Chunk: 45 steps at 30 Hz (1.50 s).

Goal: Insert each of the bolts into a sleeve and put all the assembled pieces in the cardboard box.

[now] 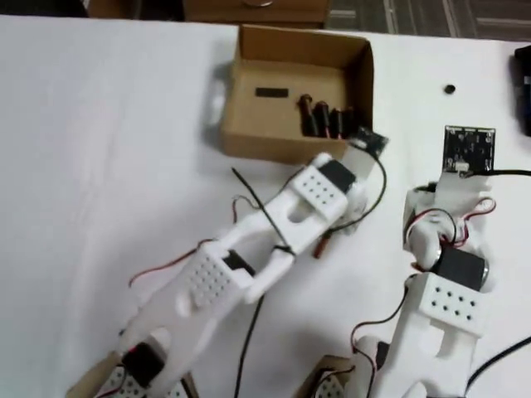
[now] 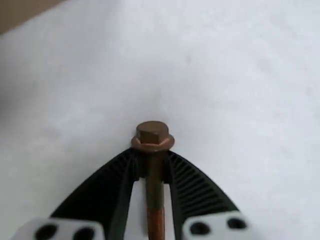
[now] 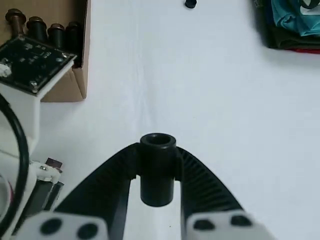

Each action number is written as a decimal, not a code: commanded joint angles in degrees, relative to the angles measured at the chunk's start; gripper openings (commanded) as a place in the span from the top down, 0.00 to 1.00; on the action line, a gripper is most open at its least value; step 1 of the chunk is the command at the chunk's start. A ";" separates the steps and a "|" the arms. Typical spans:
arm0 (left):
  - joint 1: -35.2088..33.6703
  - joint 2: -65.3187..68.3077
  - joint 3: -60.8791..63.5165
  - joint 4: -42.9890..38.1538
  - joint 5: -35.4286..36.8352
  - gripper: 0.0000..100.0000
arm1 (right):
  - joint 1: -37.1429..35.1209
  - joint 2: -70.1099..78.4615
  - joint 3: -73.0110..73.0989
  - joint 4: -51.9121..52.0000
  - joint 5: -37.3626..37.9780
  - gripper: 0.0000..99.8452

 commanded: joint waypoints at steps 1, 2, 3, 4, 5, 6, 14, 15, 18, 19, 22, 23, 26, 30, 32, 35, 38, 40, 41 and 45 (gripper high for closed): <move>-0.70 0.18 -1.45 -0.53 0.09 0.98 | 0.04 -1.98 -0.26 -0.84 0.00 0.98; -0.70 0.09 -1.45 -0.53 0.18 0.98 | 0.04 -1.98 -0.26 -0.84 0.00 0.98; -0.70 -0.18 -1.45 -0.44 0.18 0.98 | 0.04 -1.98 -0.18 -0.92 0.00 0.98; -0.70 -0.35 -1.71 -0.09 0.18 0.98 | 0.04 -2.07 -0.18 -0.92 0.00 0.98; -0.70 -0.44 -3.03 0.44 0.18 0.98 | 0.04 -2.07 -0.18 -1.01 0.00 0.98; -0.70 -0.79 -4.70 1.41 0.09 0.98 | 0.04 -2.42 -0.18 -1.36 0.00 0.98; -4.31 -6.33 -22.64 10.99 -0.18 0.98 | -4.00 -2.59 6.24 -7.43 0.00 0.98; -5.54 -6.86 -24.84 12.57 -0.18 0.98 | -5.67 -2.59 6.68 -7.43 0.00 0.98; -10.02 -8.18 -31.52 18.29 -0.18 0.98 | -10.95 -2.59 6.86 -7.52 -0.09 0.98; -11.78 -8.44 -33.80 20.48 -0.18 0.98 | -13.14 -2.59 6.86 -7.52 -0.62 0.98; -17.05 -8.70 -41.71 24.26 -2.73 0.98 | -19.65 -2.59 6.95 -7.52 -7.12 0.98; -18.55 -8.88 -45.14 24.26 -5.10 0.98 | -21.93 -2.59 6.95 -7.60 -9.14 0.98; -21.19 -12.84 -48.66 24.26 -7.47 0.98 | -28.70 -2.59 7.12 -9.36 -11.43 0.98; -23.21 -21.45 -40.40 24.44 -6.59 0.98 | -32.31 -2.51 7.30 -13.23 -11.78 0.98; -23.12 -26.55 -35.12 24.44 -5.80 0.98 | -33.54 -2.07 7.38 -13.93 -11.78 0.98; -21.80 -34.81 -24.13 24.35 -5.71 0.98 | -34.15 -2.07 8.44 -15.16 -11.78 0.98; -21.10 -43.87 -12.00 24.26 -5.10 0.98 | -34.42 -2.24 10.99 -17.71 -11.78 0.98; -20.40 -49.67 -3.74 24.26 -4.57 0.98 | -35.03 -2.42 11.96 -18.77 -11.78 0.98; -20.31 -52.66 0.48 24.18 -4.57 0.98 | -35.65 -2.42 12.22 -18.95 -11.78 0.98; -20.57 -64.00 16.13 23.03 -4.66 0.98 | -40.75 -2.07 12.31 -19.03 -11.87 0.98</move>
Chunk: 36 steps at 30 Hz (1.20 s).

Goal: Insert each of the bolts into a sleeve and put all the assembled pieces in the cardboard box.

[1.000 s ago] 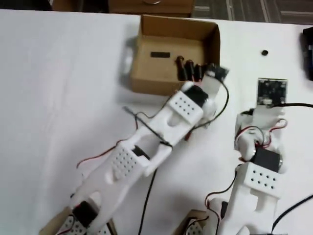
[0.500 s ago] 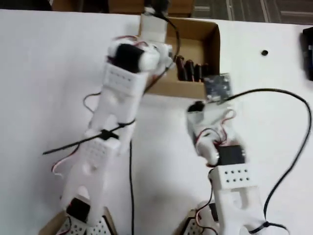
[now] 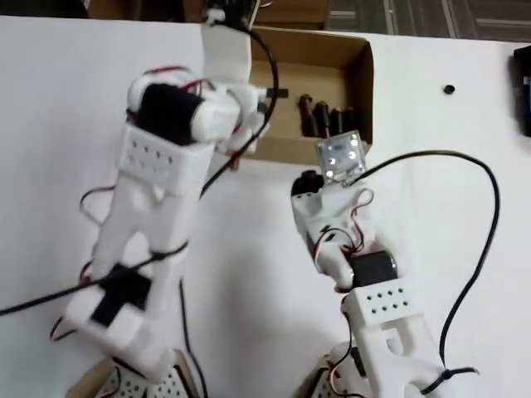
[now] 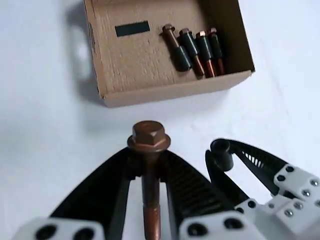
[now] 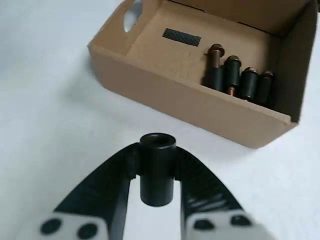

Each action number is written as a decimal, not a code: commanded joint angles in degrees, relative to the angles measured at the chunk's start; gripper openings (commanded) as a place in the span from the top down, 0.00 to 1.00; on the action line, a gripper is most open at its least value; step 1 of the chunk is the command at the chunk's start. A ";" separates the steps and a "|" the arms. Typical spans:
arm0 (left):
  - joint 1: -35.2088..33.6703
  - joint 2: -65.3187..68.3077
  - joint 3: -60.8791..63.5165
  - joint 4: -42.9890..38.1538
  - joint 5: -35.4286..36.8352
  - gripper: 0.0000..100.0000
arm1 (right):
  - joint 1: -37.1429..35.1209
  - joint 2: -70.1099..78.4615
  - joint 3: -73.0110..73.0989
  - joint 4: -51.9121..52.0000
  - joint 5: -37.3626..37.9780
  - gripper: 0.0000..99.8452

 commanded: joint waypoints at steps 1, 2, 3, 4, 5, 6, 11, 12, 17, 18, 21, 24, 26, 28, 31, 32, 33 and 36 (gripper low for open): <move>0.18 -13.01 13.67 -1.23 0.18 0.98 | -4.53 -1.36 -0.35 -1.54 -0.44 0.98; 0.09 -15.91 17.63 -2.37 0.18 0.98 | -5.76 -1.45 -0.26 -1.89 -1.14 0.98; 0.00 -18.64 22.02 -4.48 0.18 0.98 | -6.73 -1.45 -0.26 -2.24 -2.64 0.98; -0.70 -21.54 26.77 -6.68 0.09 0.98 | -7.69 -1.36 -0.26 -2.95 -4.57 0.98; -1.67 -24.70 31.60 -9.41 0.09 0.98 | -8.48 -1.36 0.09 -3.47 -6.51 0.98; -2.55 -27.96 36.79 -12.13 0.09 0.98 | -9.27 -1.36 0.79 -4.26 -7.91 0.98; -6.59 -47.38 59.91 -24.70 -2.11 0.98 | -12.97 -1.71 4.57 -6.20 -9.67 0.98; -7.47 -51.16 63.78 -27.08 -1.49 0.98 | -13.67 -1.71 5.10 -6.29 -9.67 0.98; -10.29 -65.32 80.57 -36.57 4.31 0.98 | -17.45 -1.80 6.59 -6.55 -12.75 0.98; -11.08 -67.25 82.86 -37.63 5.98 0.98 | -18.24 -1.80 6.95 -6.46 -13.98 0.98; -14.07 -70.68 86.90 -40.53 10.02 0.98 | -21.23 -1.80 7.56 -6.46 -14.77 0.98; -14.59 -70.77 87.87 -41.05 12.31 0.98 | -24.22 -1.80 9.23 -8.22 -14.59 0.98; -14.51 -70.77 88.66 -41.32 13.19 0.98 | -25.71 -1.80 11.34 -11.12 -14.59 0.98; -14.51 -70.77 89.80 -41.76 13.27 0.98 | -27.12 -1.80 13.45 -14.99 -14.59 0.98; -14.51 -70.77 91.03 -42.73 13.27 0.98 | -28.26 -1.80 14.77 -18.86 -14.51 0.98; -14.42 -70.77 91.21 -43.08 13.36 0.98 | -28.79 -1.80 14.86 -19.30 -14.51 0.98; -14.24 -70.77 91.21 -43.08 13.36 0.98 | -29.23 -1.80 14.95 -19.47 -14.51 0.98; -11.96 -70.77 91.21 -42.99 13.45 0.98 | -30.90 -1.80 14.95 -19.47 -14.51 0.98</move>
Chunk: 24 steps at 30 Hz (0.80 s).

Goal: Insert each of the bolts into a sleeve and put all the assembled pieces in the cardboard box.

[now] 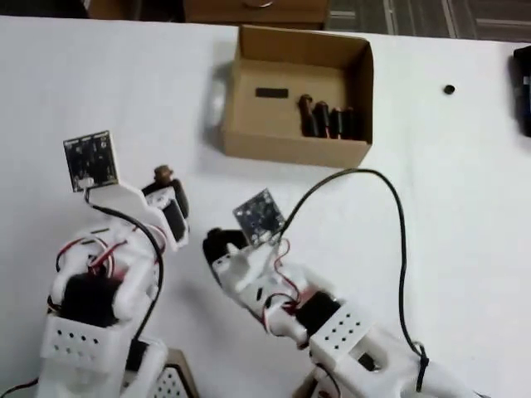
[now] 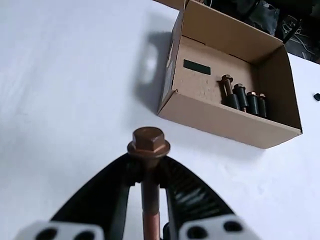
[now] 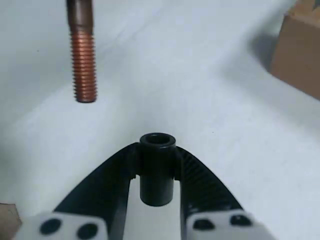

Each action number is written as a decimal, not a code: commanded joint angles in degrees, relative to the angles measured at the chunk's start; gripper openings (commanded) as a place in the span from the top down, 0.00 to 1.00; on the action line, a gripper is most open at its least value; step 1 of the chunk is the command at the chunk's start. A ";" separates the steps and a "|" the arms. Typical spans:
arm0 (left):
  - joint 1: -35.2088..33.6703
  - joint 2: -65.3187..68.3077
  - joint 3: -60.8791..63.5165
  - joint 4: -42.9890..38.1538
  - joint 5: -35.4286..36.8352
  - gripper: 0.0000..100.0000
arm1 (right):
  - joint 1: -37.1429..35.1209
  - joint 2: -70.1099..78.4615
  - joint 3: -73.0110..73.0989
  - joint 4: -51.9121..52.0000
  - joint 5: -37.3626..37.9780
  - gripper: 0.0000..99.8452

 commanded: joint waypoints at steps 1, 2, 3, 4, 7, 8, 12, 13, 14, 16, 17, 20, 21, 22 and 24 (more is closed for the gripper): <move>2.64 -0.88 -0.22 -1.67 0.62 0.98 | -1.36 -1.80 -0.26 -1.45 -0.35 0.98; 3.16 -0.88 -0.22 -2.37 0.62 0.98 | -1.71 -1.80 -0.26 -1.45 -0.35 0.98; 3.43 -0.88 -0.13 -2.90 0.62 0.98 | -1.98 -1.80 -0.26 -1.45 -0.35 0.98; 3.52 -0.88 -0.04 -3.08 0.62 0.98 | -2.15 -1.80 -0.26 -1.45 -0.35 0.98; 3.60 -0.88 1.01 -3.96 0.70 0.98 | -2.24 -1.80 -0.26 -1.45 -0.35 0.98; 3.60 -0.88 1.27 -3.87 0.70 0.98 | -2.24 -1.80 -0.26 -1.45 -0.35 0.98; 3.69 -0.88 1.54 -3.52 0.62 0.98 | -2.24 -1.80 -0.44 -1.45 -0.35 0.98; 4.13 -0.88 2.07 -3.87 0.62 0.98 | -2.24 -1.80 -0.53 -1.45 -0.35 0.98; 4.75 -0.88 2.86 -4.13 0.62 0.98 | -2.24 -1.80 -0.62 -1.54 -0.35 0.98; 5.10 -0.88 4.00 -5.80 0.62 0.98 | -2.24 -1.80 -0.62 -2.68 -0.35 0.98; 4.92 -0.88 4.26 -6.68 0.62 0.98 | -2.24 -1.80 -0.62 -3.21 -0.35 0.98; 5.36 -0.88 4.97 -8.70 0.62 0.98 | -2.24 -1.80 -0.70 -4.79 -0.35 0.98; 5.36 -0.88 5.23 -9.23 0.62 0.98 | -2.24 -1.80 -0.70 -4.88 -0.35 0.98; 5.19 -0.88 5.49 -9.67 0.62 0.98 | -2.24 -1.80 -0.70 -4.88 -0.35 0.98; 5.27 -0.88 5.76 -9.58 0.62 0.98 | -2.24 -1.80 -0.70 -4.88 -0.35 0.98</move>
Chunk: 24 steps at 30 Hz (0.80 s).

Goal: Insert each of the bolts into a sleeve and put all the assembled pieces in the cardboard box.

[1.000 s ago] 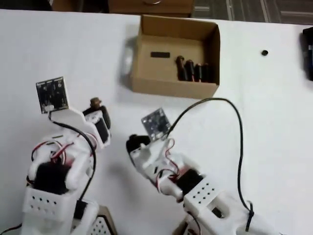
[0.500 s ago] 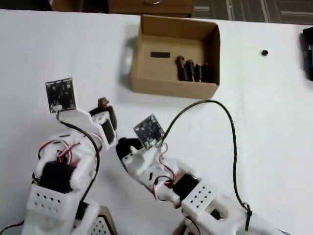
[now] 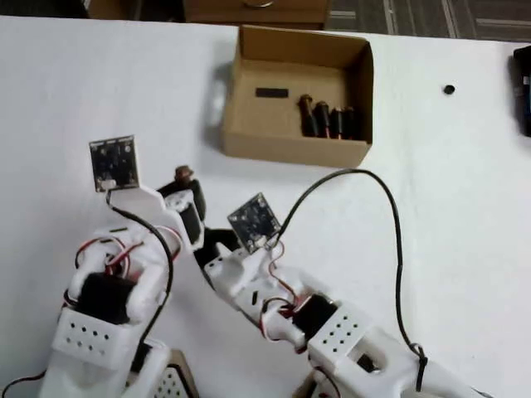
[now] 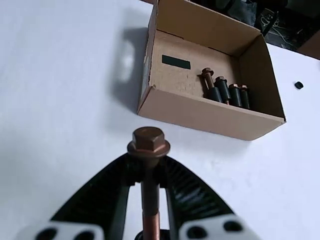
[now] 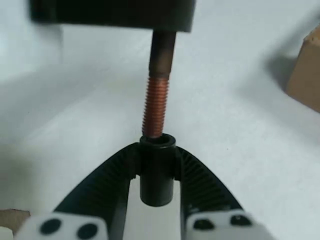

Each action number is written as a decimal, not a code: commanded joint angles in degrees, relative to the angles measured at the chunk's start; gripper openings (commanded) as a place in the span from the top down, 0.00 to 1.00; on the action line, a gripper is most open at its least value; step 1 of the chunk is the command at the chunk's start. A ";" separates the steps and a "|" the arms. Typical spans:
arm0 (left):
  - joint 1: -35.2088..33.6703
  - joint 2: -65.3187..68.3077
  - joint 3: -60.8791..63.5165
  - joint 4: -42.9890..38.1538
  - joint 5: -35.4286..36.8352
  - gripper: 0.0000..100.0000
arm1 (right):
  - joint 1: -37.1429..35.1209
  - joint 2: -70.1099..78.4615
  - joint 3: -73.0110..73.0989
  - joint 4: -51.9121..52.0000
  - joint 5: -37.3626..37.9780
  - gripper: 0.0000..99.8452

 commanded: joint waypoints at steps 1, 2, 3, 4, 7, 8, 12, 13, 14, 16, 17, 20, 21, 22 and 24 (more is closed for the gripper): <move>0.70 -0.97 0.04 -1.67 0.53 0.98 | -0.31 -1.80 -0.70 -1.19 -0.35 0.98; 0.70 -0.97 0.57 -1.76 0.53 0.98 | -0.31 -1.80 -0.70 -1.27 -0.35 0.98; 0.70 -0.97 1.10 -2.02 0.44 0.98 | -0.31 -1.80 -0.70 -1.36 -0.35 0.98; 0.70 -0.97 1.63 -2.46 0.44 0.98 | -0.31 -1.80 -0.70 -1.36 -0.35 0.98; 0.62 -0.97 2.86 -3.25 0.44 0.98 | -0.31 -1.80 -0.70 -1.45 -0.35 0.98; 0.44 -0.97 3.30 -3.87 0.44 0.98 | -0.31 -1.80 -0.70 -1.45 -0.35 0.98; 0.44 -0.97 3.82 -5.36 0.44 0.98 | -0.31 -1.80 -0.70 -1.45 -0.35 0.98; 0.44 -0.97 3.91 -5.36 0.35 0.98 | -0.31 -1.80 -0.70 -1.45 -0.35 0.98; 0.35 -0.97 3.91 -5.36 0.35 0.98 | -0.31 -1.80 -0.70 -1.45 -0.35 0.98; 0.35 -0.97 3.91 -4.92 0.35 0.98 | -0.31 -1.80 -0.70 -1.45 -0.35 0.98; 0.35 -0.97 4.00 -4.84 0.35 0.98 | -0.31 -1.80 -0.70 -1.54 -0.35 0.98; 0.35 -1.14 5.14 -3.52 0.18 0.98 | -0.04 -1.80 -0.97 -1.54 -0.35 0.98; 0.35 -1.23 5.49 -2.90 0.18 0.98 | 0.04 -1.80 -1.14 -1.54 -0.35 0.98; 0.35 -1.23 5.76 -2.37 0.18 0.98 | 0.13 -1.80 -1.32 -1.54 -0.35 0.98; 0.62 -1.23 5.93 -1.58 0.09 0.98 | 0.13 -1.80 -1.93 -1.63 -0.35 0.98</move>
